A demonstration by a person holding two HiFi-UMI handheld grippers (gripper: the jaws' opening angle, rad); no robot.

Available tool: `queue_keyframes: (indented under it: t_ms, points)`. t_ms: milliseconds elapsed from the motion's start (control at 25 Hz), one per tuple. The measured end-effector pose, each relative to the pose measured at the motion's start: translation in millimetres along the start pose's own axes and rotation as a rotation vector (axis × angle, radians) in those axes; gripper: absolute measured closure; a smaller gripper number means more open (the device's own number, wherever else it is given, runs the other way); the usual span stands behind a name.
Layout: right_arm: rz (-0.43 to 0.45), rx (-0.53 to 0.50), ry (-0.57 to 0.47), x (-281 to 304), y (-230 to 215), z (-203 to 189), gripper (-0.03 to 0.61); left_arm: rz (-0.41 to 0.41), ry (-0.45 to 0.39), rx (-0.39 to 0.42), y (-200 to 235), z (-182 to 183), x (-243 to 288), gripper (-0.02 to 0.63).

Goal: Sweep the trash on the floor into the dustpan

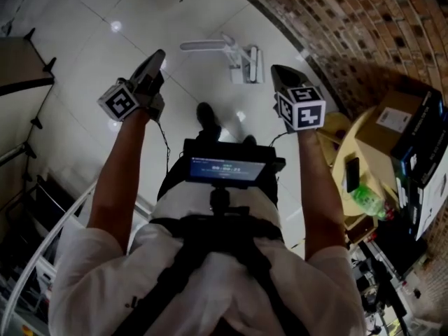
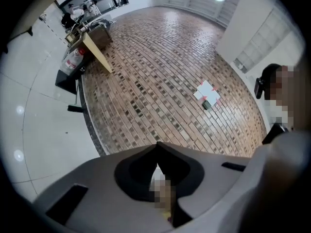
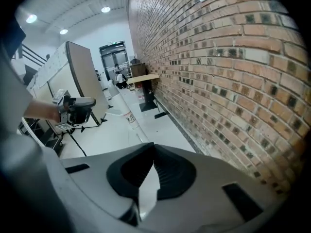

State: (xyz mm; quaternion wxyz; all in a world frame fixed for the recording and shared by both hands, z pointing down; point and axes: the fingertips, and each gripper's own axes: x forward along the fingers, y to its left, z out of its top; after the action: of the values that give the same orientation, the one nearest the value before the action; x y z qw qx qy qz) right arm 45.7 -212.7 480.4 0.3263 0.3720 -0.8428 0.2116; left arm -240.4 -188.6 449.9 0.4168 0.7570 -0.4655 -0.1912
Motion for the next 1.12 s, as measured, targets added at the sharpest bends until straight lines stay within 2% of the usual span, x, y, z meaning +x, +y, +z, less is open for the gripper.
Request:
queue_keyframes:
  t_ms: [240, 360, 760, 1000, 1120]
  points:
    - [0.048, -0.032, -0.012, -23.1, 7.6, -27.4, 0.578, -0.030, -0.015, 0.077, -53.4, -45.7, -10.1, 0.611]
    - [0.069, -0.049, -0.020, -40.2, 8.2, -45.6, 0.578, 0.010, -0.003, 0.123, -81.6, -73.6, -20.0, 0.611]
    - [0.086, -0.064, -0.107, -116.9, -12.4, -94.9, 0.578, -0.020, 0.001, 0.172, -166.5, -185.0, -42.2, 0.611]
    - [0.141, -0.003, -0.222, -152.7, -13.9, -100.3, 0.578, -0.026, -0.034, 0.183, -203.5, -217.2, -60.9, 0.611]
    - [0.162, 0.010, -0.233, -162.3, -7.4, -103.2, 0.578, -0.011, -0.041, 0.183, -217.0, -225.0, -72.5, 0.611]
